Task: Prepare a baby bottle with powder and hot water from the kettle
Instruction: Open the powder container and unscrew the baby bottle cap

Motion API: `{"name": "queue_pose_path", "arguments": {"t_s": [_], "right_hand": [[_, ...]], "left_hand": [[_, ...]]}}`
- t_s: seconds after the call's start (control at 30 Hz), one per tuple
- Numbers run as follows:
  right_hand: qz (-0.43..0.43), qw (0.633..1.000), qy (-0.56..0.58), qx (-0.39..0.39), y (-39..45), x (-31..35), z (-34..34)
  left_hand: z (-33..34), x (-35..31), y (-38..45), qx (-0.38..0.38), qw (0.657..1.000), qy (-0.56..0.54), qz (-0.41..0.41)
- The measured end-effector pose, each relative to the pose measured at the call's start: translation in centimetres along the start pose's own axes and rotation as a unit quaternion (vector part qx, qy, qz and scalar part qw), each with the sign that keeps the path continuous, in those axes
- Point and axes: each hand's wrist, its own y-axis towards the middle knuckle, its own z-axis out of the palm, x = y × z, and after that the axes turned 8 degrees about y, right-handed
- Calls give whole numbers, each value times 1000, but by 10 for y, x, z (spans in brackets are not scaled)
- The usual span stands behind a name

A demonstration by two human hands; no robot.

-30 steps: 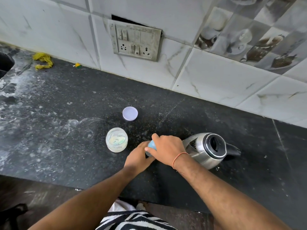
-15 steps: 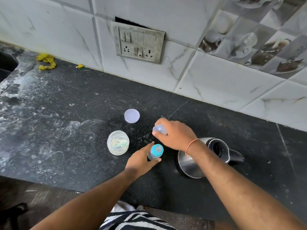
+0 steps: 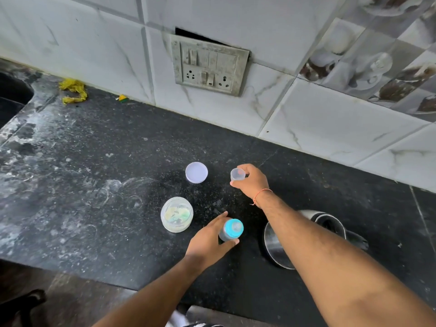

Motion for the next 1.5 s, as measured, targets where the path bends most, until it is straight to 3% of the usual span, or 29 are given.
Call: {"name": "queue_pose_path", "arguments": {"t_s": [0.6,0.67,0.8,0.9,0.97,1.07,1.37,1.5], "right_hand": [[48,999,-21,-16,18,-16,22],[17,997,-47,-59,9,-6,16],[-148,979,-46,-131,-39,26,-2],[-190,960,-202,-43,-83,40,-13],[-180,919,-348,40,-106,38,-14],[-160,875,-448,92,-124,24,-8],[-186,880,-418,128,-136,-1,2],[-248,844,-438,182,-129,-1,-10]], "left_hand": [[-4,-4,-4,-2,1000,-10,0],[-4,-3,-4,-4,1000,-8,2],[-2,-3,-4,-17,1000,-10,5],[-1,-2,-5,-19,1000,-9,-2],[-1,-1,-3,-15,1000,5,-8],[-5,-5,-4,-7,1000,28,-12],[-6,-2,-2,3,1000,24,20],[-8,-3,1,9,999,34,12]]}}
